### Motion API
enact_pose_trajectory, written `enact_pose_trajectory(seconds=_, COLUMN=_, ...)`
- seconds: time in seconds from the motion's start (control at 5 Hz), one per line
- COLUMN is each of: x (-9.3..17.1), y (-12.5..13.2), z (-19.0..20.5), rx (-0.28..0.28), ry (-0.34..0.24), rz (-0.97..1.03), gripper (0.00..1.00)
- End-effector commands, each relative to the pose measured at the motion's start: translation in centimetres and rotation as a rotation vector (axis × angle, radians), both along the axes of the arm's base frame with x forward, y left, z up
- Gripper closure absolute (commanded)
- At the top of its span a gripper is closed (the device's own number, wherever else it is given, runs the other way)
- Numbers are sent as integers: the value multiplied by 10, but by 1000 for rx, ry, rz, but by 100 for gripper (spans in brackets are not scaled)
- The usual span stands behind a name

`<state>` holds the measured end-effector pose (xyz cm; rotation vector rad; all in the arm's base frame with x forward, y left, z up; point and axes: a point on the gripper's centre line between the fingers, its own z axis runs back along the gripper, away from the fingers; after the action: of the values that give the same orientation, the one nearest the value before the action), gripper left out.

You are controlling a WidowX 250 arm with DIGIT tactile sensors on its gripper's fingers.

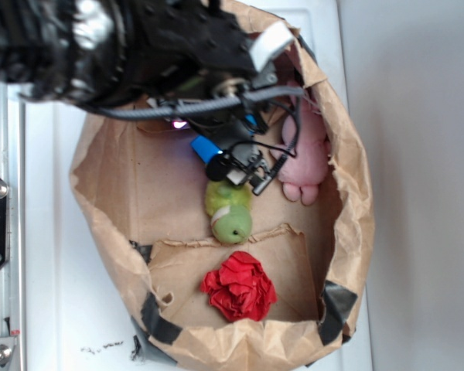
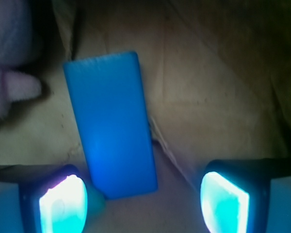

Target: Grab the blue block.

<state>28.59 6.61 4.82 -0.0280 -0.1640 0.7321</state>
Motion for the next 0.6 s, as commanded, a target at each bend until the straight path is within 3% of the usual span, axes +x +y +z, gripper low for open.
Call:
enact_pose_trajectory(seconds=0.0, x=7, y=2, z=16, rx=10, ry=-42, rz=-17, gripper=0)
enact_pose_trajectory(seconds=0.2, x=16, y=7, z=22, rx=-13, ry=-87, rz=-34, gripper=0)
enact_pose_trajectory(seconds=0.4, x=32, y=9, z=16, rx=10, ry=-105, rz=-21, gripper=0)
